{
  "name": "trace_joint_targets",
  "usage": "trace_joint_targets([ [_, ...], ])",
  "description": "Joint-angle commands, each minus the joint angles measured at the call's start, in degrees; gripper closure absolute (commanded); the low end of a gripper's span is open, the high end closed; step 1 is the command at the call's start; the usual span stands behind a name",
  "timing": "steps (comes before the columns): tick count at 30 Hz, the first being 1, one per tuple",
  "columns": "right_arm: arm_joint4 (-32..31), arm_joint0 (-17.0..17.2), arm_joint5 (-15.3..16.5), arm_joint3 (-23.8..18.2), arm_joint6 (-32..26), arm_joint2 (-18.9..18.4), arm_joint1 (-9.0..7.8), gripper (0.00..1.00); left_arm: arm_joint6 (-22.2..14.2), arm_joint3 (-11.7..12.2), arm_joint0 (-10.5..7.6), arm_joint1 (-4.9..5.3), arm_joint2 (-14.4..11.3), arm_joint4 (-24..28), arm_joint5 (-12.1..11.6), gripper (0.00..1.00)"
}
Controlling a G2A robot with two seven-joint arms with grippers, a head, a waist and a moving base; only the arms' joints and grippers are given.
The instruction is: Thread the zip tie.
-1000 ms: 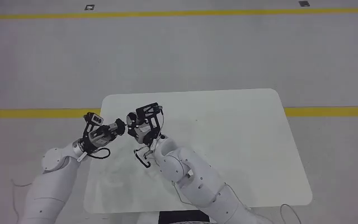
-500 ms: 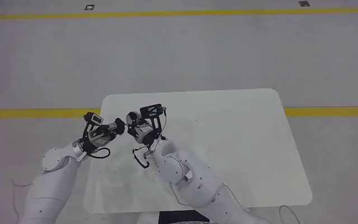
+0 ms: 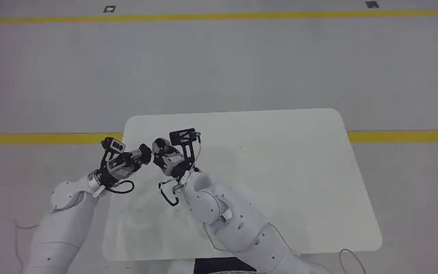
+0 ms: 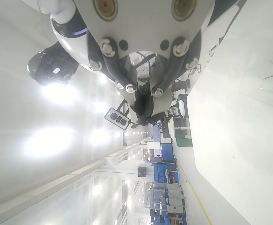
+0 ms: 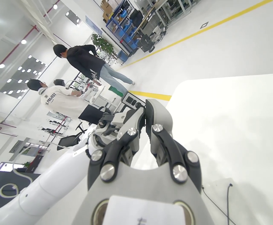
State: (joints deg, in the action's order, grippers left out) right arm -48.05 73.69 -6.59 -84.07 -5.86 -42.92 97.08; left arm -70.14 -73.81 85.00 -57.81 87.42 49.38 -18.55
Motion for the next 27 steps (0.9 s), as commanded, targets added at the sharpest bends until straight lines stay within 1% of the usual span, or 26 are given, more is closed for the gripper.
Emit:
trace_joint_targets([
  [1,-0.4,0.3,0.1,-0.7,0.7,-0.5,-0.14,1.00,0.0,0.0,0.05,0.01,0.0,0.0,0.0,1.00],
  [4,-0.7,1.1,0.8,-1.9,1.6,-1.1,-0.37,1.00,0.0,-0.1,0.12,0.03,0.0,0.0,0.0,1.00],
  [7,-0.4,1.6,1.7,-2.2,2.0,-1.3,-0.48,1.00,0.0,-0.4,0.24,0.03,-0.1,0.0,0.1,1.00],
  [11,1.4,1.8,2.2,-1.4,2.4,-1.2,-0.30,1.00,0.0,-0.8,0.40,0.03,-0.2,0.1,0.2,1.00],
  [13,3.8,1.8,2.7,-0.8,2.7,-1.3,-0.10,1.00,0.0,-0.9,0.39,0.04,-0.2,0.2,0.3,1.00],
  [17,5.5,1.3,2.8,0.3,3.2,-1.4,0.16,1.00,0.1,-1.3,0.33,0.04,-0.3,0.4,0.5,1.00],
  [23,6.9,0.9,2.7,1.6,3.9,-1.2,0.47,1.00,0.1,-1.6,0.33,0.04,-0.3,0.6,0.5,1.00],
  [27,7.1,1.0,2.9,1.7,4.7,-1.5,0.47,1.00,0.2,-1.5,0.29,0.05,-0.3,0.6,0.5,1.00],
])
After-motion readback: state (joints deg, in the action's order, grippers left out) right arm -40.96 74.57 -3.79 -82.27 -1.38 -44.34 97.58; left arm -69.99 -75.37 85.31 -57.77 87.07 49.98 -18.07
